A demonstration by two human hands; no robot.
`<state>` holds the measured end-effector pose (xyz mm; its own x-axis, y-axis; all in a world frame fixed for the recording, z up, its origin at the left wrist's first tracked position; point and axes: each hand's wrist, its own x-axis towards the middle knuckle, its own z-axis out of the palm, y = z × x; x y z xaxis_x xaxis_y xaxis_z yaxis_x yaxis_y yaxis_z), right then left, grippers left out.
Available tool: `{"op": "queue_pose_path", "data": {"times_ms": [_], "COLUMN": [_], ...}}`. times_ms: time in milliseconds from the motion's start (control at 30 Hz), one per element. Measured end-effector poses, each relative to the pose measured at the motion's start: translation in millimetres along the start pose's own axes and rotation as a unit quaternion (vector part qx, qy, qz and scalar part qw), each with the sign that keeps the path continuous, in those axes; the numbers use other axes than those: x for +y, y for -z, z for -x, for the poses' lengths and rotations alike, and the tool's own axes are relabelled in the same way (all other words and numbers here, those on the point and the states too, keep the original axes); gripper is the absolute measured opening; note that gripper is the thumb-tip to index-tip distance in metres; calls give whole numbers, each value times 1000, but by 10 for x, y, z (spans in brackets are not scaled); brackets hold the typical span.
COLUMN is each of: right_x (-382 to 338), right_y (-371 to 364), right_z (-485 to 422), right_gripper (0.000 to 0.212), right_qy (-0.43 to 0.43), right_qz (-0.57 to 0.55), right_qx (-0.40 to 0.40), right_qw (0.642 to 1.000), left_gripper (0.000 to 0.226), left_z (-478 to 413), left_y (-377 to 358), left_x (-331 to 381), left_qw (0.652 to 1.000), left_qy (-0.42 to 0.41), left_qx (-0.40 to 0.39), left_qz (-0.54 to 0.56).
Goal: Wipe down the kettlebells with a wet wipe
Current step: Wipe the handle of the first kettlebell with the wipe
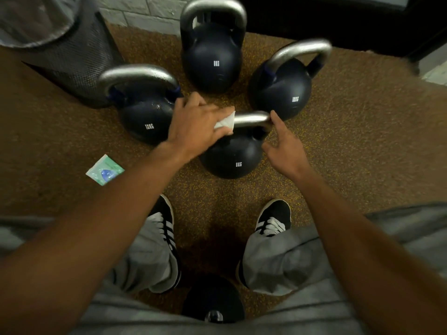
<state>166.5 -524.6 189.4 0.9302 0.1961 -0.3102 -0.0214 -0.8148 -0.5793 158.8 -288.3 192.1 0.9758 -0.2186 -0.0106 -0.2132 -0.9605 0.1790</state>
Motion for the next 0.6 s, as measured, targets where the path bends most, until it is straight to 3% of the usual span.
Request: {"op": "queue_pose_path", "data": {"times_ms": [67, 167, 367, 600], "right_x": [-11, -24, -44, -43], "right_y": [3, 2, 7, 34], "right_z": [6, 22, 30, 28], "right_gripper": [80, 81, 79, 80], "right_qy": [-2, -1, -1, 3], "right_qz": [0, 1, 8, 9], "right_qx": [-2, 1, 8, -4], "right_qw": [1000, 1000, 1000, 1000], "left_gripper": [60, 78, 79, 77], "left_z": [140, 319, 496, 332], "left_y": [-112, -288, -422, -273], "left_x": [137, 345, 764, 584], "left_qw": [995, 989, 990, 991], "left_qy": [4, 58, 124, 133], "left_qx": [51, 41, 22, -1], "left_qz": [-86, -127, -69, -24]}}
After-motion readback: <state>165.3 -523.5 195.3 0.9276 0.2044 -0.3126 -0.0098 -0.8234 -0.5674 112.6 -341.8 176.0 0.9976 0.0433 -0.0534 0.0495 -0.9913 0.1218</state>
